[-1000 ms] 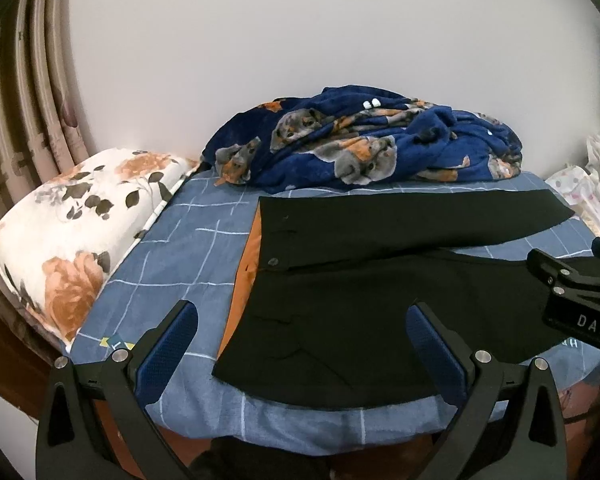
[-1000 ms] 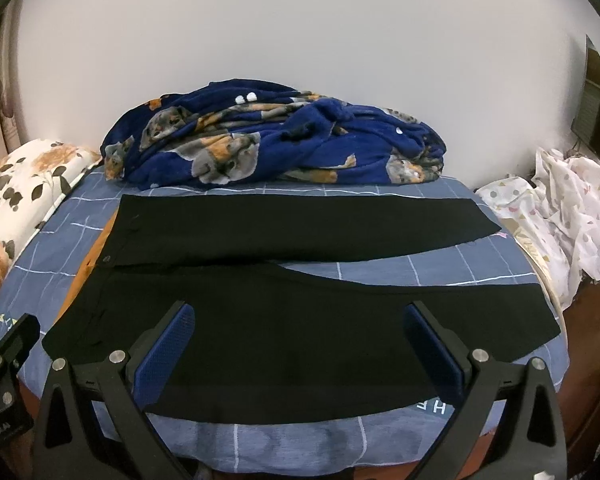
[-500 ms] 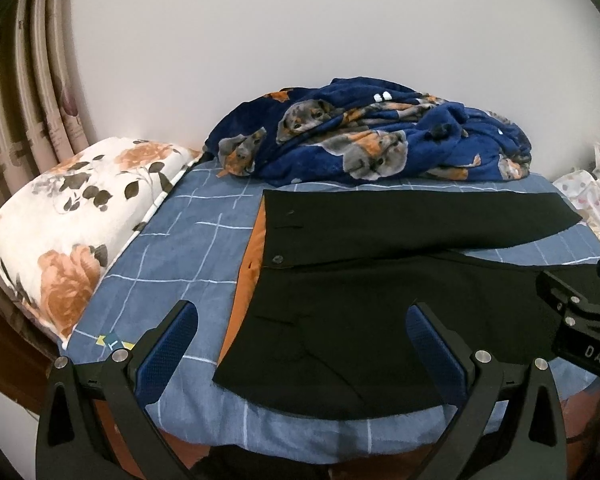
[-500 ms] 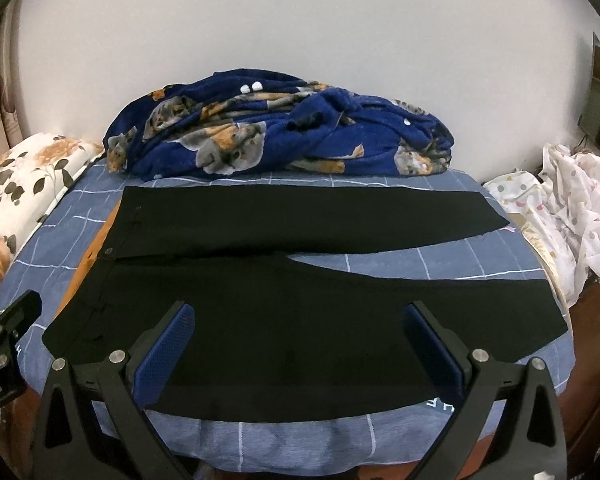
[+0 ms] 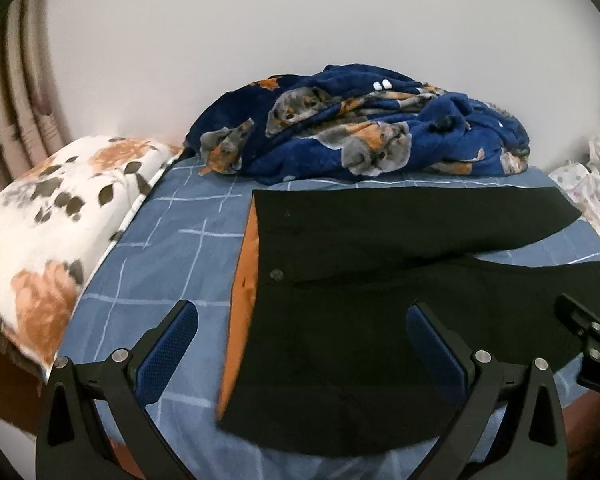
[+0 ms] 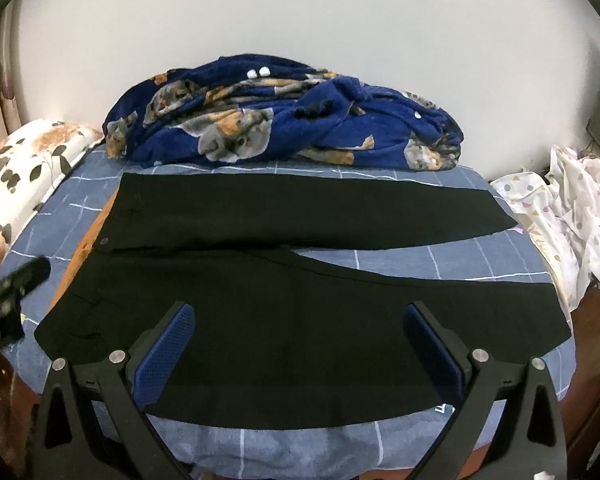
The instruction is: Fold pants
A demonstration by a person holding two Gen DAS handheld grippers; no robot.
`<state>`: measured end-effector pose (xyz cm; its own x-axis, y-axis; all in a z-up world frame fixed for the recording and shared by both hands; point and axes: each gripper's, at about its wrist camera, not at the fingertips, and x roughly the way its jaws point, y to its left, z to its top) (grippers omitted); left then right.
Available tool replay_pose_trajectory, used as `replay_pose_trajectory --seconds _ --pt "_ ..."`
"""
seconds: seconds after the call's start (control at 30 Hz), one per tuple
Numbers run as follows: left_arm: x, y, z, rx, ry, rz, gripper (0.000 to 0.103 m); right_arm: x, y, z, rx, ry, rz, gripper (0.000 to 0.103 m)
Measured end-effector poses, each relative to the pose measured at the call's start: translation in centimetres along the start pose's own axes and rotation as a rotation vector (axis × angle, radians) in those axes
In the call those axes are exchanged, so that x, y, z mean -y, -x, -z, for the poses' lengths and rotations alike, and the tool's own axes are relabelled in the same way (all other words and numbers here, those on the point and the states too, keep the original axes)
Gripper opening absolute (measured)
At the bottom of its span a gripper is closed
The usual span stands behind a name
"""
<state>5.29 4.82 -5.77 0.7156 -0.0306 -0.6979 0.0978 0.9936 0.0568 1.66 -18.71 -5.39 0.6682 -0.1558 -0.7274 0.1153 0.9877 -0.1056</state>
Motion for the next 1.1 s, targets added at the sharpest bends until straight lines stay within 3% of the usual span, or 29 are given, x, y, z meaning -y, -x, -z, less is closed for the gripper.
replay_pose_trajectory --seconds 0.17,0.27,0.4,0.57,0.77,0.87,1.1 --pt "-3.3 -4.9 -2.4 -0.027 -0.009 0.011 0.103 -1.1 -1.4 -1.3 -0.009 0.058 0.026 0.103" --pt "-5.6 -8.5 -4.1 -0.067 0.03 0.079 0.103 -1.8 -2.3 -2.4 -0.009 0.086 0.038 0.103" --pt "-7.9 -13.2 -5.9 -0.099 0.044 0.051 0.103 -2.9 -3.7 -4.1 -0.009 0.12 0.043 0.103" --pt "-9.3 -18.4 -7.5 -0.127 -0.001 0.083 0.103 -4.1 -6.3 -5.6 -0.03 0.152 0.036 0.103" --pt "-11.1 -23.3 -9.3 -0.16 0.026 0.219 0.103 -5.1 -9.0 -6.8 -0.052 0.171 0.025 0.103" --pt "-10.9 -25.1 -10.1 -0.171 0.008 0.271 0.099 -5.4 -10.1 -7.2 -0.059 0.177 0.028 0.103" --pt "-8.7 -28.6 -11.2 -0.223 -0.129 0.328 0.079 -5.6 -12.3 -7.7 -0.081 0.179 0.019 0.103"
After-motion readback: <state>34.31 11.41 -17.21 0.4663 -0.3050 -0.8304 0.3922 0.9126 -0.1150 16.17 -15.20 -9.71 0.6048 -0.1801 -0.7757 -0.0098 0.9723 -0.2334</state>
